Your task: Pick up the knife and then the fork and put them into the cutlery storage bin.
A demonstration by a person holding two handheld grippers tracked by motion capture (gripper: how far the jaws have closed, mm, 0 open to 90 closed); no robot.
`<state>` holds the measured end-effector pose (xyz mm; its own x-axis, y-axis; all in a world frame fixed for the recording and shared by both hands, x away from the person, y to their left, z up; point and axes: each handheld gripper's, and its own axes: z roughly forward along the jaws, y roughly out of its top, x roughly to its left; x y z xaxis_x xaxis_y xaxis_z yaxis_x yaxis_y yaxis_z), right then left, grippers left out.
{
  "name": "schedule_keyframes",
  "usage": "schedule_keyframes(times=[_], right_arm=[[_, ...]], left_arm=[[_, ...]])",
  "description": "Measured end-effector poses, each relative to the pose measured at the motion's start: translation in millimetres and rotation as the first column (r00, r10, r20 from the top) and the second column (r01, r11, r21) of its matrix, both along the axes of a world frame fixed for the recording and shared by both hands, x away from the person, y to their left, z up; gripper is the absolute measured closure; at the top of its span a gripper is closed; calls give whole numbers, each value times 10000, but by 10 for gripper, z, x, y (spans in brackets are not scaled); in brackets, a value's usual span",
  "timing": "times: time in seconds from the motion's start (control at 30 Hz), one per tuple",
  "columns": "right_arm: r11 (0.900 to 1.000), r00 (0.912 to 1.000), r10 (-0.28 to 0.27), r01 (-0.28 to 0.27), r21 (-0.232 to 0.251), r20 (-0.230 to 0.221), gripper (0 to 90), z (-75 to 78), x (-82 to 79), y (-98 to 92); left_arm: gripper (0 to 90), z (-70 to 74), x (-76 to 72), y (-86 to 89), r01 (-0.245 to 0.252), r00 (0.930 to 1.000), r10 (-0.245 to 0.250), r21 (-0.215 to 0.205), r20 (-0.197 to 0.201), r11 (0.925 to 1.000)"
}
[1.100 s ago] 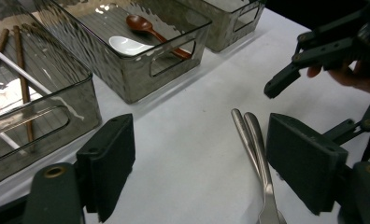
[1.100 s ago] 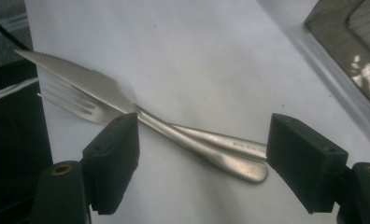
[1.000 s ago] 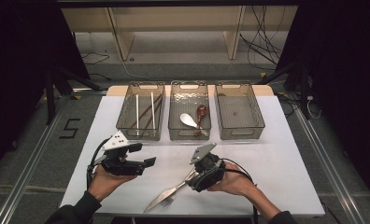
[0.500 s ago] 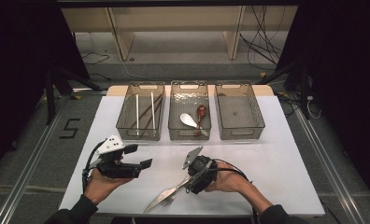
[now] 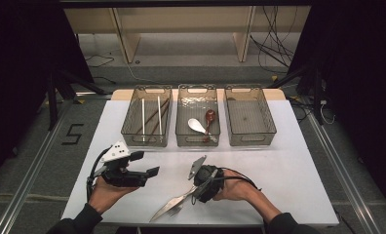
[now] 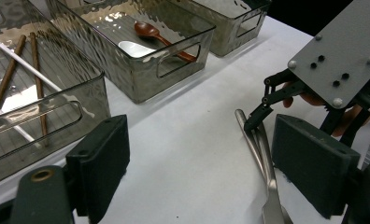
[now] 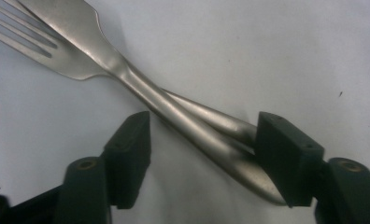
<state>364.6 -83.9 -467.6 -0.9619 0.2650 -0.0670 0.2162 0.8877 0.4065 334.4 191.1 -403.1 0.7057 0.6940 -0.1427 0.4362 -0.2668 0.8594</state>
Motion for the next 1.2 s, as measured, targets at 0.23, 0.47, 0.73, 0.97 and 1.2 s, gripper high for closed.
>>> schedule_keyframes(times=[0.23,0.47,0.73,0.97,1.2], right_arm=[[9987,9995,321,-324,-392,-76,489,30,-50,1],[9933,9974,723,-720,-900,5,566,52,-108,36],[9899,9958,907,-913,-1084,-108,671,66,-145,39],[9846,9940,1062,-1090,-1365,-279,782,72,-187,75],[9814,9931,1149,-1169,-1520,-220,829,75,-219,102]], left_arm=[[189,4,-2,3,-13,10000,13,-19,22,10000],[189,4,0,8,-28,10000,28,3,30,10000],[189,5,3,15,-65,10000,65,14,63,10000],[189,5,4,18,-92,9999,92,25,66,10000],[189,5,5,25,-157,9999,157,-36,72,9999]])
